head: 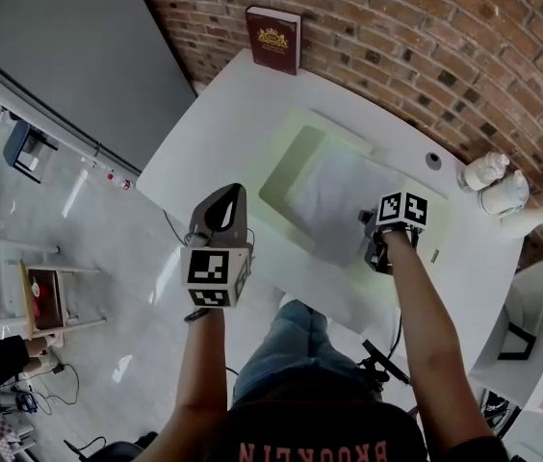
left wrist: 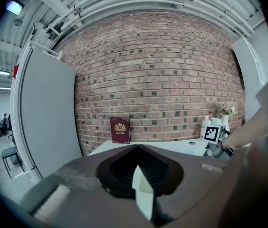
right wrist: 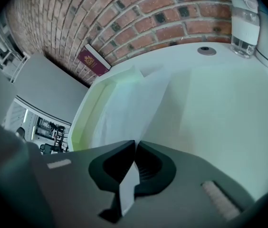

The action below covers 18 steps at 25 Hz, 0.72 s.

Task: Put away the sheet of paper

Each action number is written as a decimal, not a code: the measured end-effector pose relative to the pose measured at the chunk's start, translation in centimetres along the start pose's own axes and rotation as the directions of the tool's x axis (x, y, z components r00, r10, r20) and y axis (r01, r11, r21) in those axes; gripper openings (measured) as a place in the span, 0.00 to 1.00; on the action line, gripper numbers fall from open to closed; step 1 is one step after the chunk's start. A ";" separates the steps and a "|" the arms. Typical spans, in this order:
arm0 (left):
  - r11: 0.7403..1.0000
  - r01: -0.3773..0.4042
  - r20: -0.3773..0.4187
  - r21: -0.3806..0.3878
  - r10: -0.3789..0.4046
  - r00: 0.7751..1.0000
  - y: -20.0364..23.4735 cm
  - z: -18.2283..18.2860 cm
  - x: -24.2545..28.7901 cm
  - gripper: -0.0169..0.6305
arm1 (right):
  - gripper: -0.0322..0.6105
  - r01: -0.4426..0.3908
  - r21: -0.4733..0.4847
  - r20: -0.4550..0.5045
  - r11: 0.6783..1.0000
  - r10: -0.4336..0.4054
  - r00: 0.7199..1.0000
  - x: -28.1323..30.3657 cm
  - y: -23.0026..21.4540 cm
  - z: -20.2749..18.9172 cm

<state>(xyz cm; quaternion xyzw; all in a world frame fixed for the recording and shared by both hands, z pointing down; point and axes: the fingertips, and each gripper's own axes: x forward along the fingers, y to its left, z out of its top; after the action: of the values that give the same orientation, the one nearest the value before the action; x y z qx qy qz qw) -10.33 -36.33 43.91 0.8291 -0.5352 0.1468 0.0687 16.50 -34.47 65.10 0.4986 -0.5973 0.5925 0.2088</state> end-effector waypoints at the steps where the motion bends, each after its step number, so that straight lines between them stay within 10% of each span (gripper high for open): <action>1: 1.000 -0.005 0.002 -0.005 0.005 1.000 0.3 0.0 0.0 0.02 | 0.05 0.000 0.012 0.002 1.000 0.000 1.000 0.3 0.2 0.2; 18: 0.999 -0.042 -0.043 -0.008 0.042 0.998 5.3 -1.8 0.0 0.02 | 0.05 -0.020 0.003 0.001 1.000 0.020 1.000 5.2 5.8 2.7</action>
<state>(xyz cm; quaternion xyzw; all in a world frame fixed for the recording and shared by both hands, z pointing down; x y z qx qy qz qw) -15.49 -38.06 45.41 0.8139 -0.5516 0.1637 0.0809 10.38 -39.94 65.97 0.4930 -0.6014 0.5954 0.2016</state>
